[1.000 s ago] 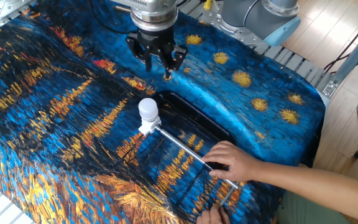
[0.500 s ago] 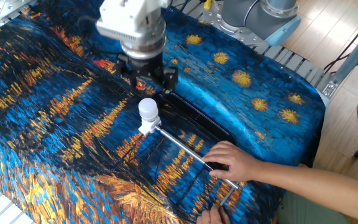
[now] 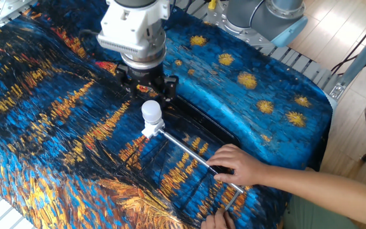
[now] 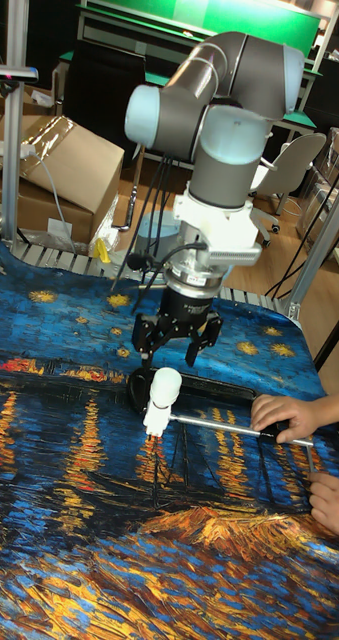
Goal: Take out the light bulb by rotating it
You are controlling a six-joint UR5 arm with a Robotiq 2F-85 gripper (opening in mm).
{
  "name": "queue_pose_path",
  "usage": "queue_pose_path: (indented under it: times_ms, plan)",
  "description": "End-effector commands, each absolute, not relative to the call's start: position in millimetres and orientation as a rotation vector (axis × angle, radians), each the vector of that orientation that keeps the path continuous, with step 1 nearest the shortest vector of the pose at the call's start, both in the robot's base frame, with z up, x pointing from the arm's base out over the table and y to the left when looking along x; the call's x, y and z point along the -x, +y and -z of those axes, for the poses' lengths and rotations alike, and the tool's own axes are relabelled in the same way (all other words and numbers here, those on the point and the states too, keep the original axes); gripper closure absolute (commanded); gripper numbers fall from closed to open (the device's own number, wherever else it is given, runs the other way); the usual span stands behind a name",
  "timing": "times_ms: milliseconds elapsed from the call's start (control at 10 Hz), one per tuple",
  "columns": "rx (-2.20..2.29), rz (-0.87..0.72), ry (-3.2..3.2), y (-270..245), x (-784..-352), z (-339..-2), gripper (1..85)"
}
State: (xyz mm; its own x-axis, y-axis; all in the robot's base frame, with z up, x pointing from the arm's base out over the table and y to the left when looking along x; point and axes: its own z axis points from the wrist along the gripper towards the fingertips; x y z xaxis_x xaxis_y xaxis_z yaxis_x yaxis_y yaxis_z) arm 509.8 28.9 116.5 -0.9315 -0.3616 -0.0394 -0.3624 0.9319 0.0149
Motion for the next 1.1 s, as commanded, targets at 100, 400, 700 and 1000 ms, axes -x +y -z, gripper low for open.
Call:
queue_pose_path:
  times_ms: [100, 400, 700, 1000]
  plan:
    - [0.573, -0.045, 3.036, 31.9, -518.5, -105.7, 13.0]
    - [0.568, -0.037, 3.033, 32.4, -521.1, -100.5, 13.7]
    - [0.597, -0.025, 3.023, 29.3, -521.9, -96.1, 14.7]
    - [0.786, -0.129, 3.0, 45.1, -509.2, -99.4, 13.3]
